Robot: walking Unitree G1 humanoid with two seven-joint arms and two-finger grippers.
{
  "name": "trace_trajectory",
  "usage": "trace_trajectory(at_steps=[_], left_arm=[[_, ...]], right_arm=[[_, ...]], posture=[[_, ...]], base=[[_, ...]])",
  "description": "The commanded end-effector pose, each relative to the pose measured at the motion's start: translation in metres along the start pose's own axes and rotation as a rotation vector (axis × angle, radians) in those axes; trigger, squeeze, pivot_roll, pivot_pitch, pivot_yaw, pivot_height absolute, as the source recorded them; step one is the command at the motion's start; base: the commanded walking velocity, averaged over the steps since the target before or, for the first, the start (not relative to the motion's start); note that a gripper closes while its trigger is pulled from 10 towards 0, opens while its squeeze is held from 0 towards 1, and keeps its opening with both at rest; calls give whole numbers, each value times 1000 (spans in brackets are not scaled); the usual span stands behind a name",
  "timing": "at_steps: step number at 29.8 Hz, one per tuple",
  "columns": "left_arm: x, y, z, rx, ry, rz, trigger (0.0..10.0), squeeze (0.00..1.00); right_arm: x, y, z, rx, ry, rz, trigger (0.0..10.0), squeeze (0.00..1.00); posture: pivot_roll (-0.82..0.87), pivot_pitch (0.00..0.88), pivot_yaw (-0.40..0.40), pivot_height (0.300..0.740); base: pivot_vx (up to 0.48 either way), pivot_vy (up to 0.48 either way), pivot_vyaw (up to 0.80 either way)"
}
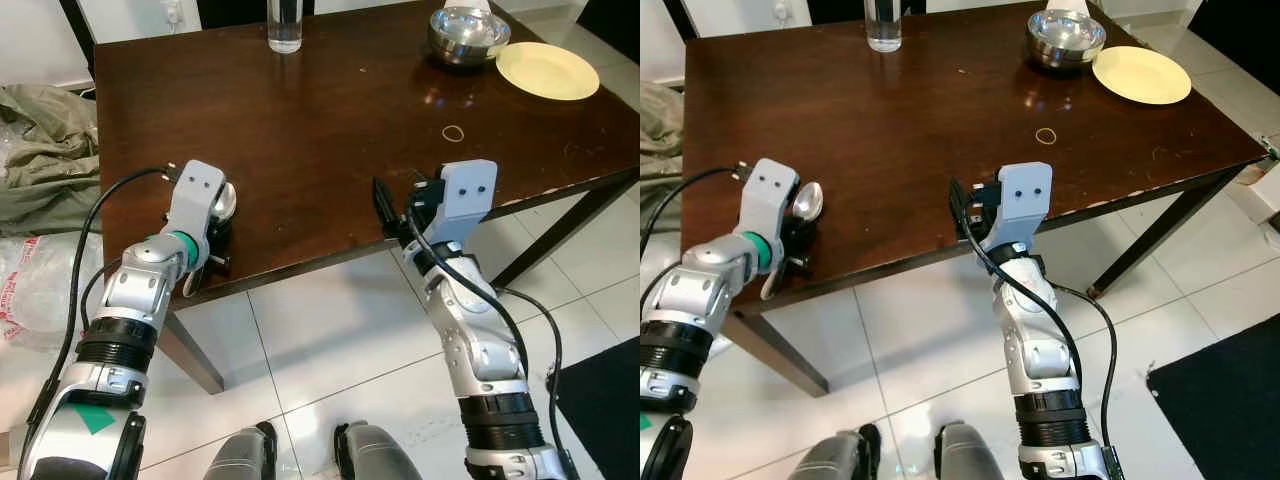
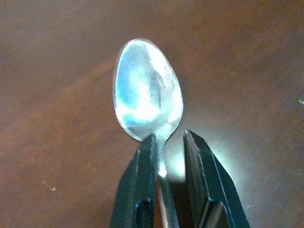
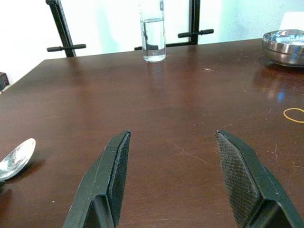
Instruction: Setting the table
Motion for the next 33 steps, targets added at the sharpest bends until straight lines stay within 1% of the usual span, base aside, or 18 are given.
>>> trace_trajectory(at_steps=[1, 2, 3, 5, 6, 7, 9, 10, 12, 13, 14, 16, 17, 19, 20, 21, 30, 33], left_arm=[[-8, -2, -24, 94, -19, 2, 10000, 0], [-8, -2, -24, 94, -19, 2, 10000, 0], [-10, -2, -29, 115, 26, -1, 10000, 0], [-10, -2, -29, 115, 26, -1, 10000, 0], [-13, -2, -32, 127, 92, -20, 10000, 0], [-16, -2, -34, 135, 138, -33, 10000, 0], [-18, -1, -37, 147, 145, -36, 10000, 0], [-21, 1, -43, 162, 121, -32, 10000, 0], [-22, 2, -47, 171, 94, -27, 10000, 0], [-25, 3, -51, 185, 108, -26, 8784, 0], [-27, 3, -55, 198, 146, -26, 6353, 0], [-27, 3, -55, 198, 146, -26, 6353, 0], [-28, 3, -58, 206, 178, -27, 6353, 0], [-31, 4, -62, 217, 214, -24, 1333, 0], [-31, 4, -62, 217, 214, -24, 1333, 0], [-32, 4, -63, 219, 219, -20, 0, 0], [-32, 4, -59, 209, 221, -3, 0, 0], [-31, 4, -57, 203, 209, 6, 0, 0]], right_arm=[[-3, 3, -7, 35, -1, -13, 10000, 0], [-3, 3, -7, 35, -1, -13, 10000, 0], [-3, 3, -8, 37, -2, -14, 10000, 0], [-3, 3, -8, 37, -2, -14, 10000, 0], [-3, 3, -8, 37, -3, -15, 10000, 0], [-3, 3, -8, 37, -3, -15, 10000, 0], [-3, 3, -8, 37, -2, -15, 10000, 0], [-3, 3, -7, 37, -3, -16, 10000, 0], [-3, 3, -7, 37, -3, -16, 10000, 0], [-3, 3, -8, 38, -3, -16, 10000, 0], [-3, 4, -8, 39, -4, -16, 10000, 0], [-3, 4, -8, 39, -4, -16, 10000, 0], [-3, 4, -9, 40, -4, -17, 10000, 0], [-3, 4, -9, 40, -4, -21, 10000, 0], [-3, 4, -9, 40, -4, -21, 10000, 0], [-4, 4, -9, 40, -5, -25, 10000, 0], [-4, 5, -9, 43, -5, -27, 10000, 0], [-5, 5, -9, 43, -5, -28, 10000, 0]], posture=[[-159, 47, 37, 740], [-159, 47, 37, 740], [-156, 45, 38, 740], [-156, 45, 38, 740], [-158, 44, 39, 740], [-158, 45, 39, 740], [-160, 46, 38, 740], [-160, 48, 38, 740], [-160, 48, 38, 740], [-158, 50, 37, 740], [-159, 51, 38, 740], [-159, 51, 38, 740], [-159, 51, 38, 740], [-159, 57, 40, 740], [-159, 57, 40, 740], [-159, 57, 40, 740], [-159, 60, 38, 740], [-159, 61, 38, 740]], base=[[0, 0, 0], [0, 0, 0], [0, 0, 0], [0, 0, 0], [0, 0, 0], [0, 0, 0], [0, 0, 0], [0, 0, 0], [0, 0, 0], [0, 0, 0], [0, 0, 0], [0, 0, 0], [0, 0, 0], [0, 0, 0], [0, 0, 0], [0, 0, 0], [0, 0, 0], [0, 0, 0]])
Point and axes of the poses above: a point about 5 cm out from each wrist's last joint towards the gripper, its own y axis pointing back from the gripper into the wrist, its own z axis along the axis of the wrist's last joint, x = y × z, the point moved 1 cm from there along -y, pointing out of the wrist towards the gripper, and after that the axes turned 10 degrees about -y, right-handed, at the moved point
